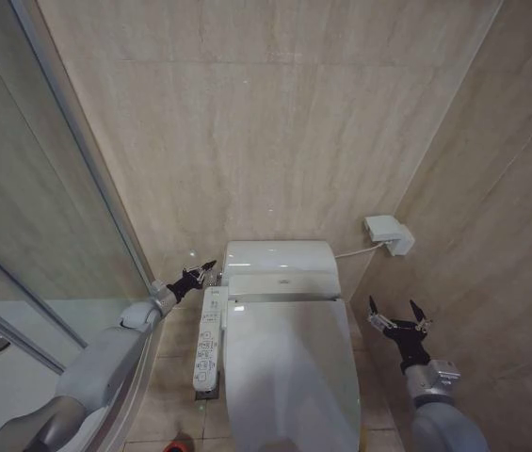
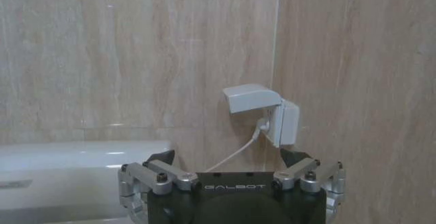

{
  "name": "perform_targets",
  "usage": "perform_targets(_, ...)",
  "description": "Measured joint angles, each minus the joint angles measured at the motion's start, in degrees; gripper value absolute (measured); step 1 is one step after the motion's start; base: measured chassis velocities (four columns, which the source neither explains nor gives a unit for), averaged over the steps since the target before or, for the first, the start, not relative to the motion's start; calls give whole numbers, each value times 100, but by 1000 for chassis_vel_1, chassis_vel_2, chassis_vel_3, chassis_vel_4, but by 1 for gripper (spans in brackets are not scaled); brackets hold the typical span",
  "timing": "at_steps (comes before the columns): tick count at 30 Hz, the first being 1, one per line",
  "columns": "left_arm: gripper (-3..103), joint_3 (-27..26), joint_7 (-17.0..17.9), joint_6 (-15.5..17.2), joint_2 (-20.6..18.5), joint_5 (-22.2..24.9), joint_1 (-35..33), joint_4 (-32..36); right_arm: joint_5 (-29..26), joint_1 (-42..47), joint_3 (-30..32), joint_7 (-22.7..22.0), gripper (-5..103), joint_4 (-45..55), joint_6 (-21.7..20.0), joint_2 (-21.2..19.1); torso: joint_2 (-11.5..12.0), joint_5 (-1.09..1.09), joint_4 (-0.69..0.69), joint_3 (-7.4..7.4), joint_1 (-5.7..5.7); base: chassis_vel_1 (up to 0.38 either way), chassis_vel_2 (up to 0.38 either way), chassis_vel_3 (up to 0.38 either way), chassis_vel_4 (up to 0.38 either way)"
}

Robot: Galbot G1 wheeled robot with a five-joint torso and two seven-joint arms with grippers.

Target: Open the toilet lid, clean the toilet bowl with a toilet brush, close the toilet lid, and flush.

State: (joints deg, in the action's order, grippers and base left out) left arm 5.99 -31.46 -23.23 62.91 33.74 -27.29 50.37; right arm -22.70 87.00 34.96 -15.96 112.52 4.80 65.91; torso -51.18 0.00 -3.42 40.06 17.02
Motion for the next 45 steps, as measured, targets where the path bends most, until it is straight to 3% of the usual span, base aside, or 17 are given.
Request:
perform_targets(10,0,31,-55,-4,15,-6,31,-35,0,-1,0,0,100,0,0,0,1,0,1,1,3,-28,33,35,-26)
perform_targets(18,0,324,-411,-101,67,-16,200,-323,0,0,0,0,100,0,0,0,1,-1,1,0,0,0,0,0,0)
perform_targets(29,0,338,-860,-83,121,-122,235,-768,0,0,0,0,100,0,0,0,1,-1,-1,0,1,0,0,0,0)
perform_targets(45,0,192,-931,-45,174,-255,348,-1241,0,0,0,0,100,0,0,0,0,0,1,0,2,0,0,0,0)
